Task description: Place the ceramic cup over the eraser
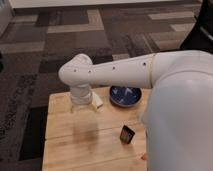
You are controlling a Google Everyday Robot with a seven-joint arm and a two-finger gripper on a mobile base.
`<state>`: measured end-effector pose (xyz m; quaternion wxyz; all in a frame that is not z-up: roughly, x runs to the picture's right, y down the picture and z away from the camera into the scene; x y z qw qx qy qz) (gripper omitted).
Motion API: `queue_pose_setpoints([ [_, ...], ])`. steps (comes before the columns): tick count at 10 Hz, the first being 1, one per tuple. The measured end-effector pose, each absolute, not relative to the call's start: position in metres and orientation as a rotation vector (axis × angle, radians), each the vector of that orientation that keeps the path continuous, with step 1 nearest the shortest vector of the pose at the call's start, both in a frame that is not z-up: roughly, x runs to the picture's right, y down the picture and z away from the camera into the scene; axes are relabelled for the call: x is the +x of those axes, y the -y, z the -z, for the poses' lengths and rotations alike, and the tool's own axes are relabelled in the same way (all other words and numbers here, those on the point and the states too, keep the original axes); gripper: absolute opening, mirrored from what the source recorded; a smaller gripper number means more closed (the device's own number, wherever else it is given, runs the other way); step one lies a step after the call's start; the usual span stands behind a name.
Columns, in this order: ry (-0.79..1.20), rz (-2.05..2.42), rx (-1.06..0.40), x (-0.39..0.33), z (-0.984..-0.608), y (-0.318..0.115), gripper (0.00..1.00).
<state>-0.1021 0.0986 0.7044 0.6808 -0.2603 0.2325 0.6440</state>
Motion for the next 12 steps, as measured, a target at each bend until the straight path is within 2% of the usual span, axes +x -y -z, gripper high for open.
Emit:
queue_pose_setpoints([
  [6, -0.509, -1.459, -0.562, -0.096, -0.699, -0.090, 0.65],
  [7, -0.505, -1.495, -0.496, -0.065, -0.689, -0.070, 0.65],
  [9, -0.504, -1.508, -0.456, -0.018, -0.680, -0.048, 0.65],
  [12, -0.580, -1.549, -0.489, 0.063, -0.685, -0.045, 0.65],
])
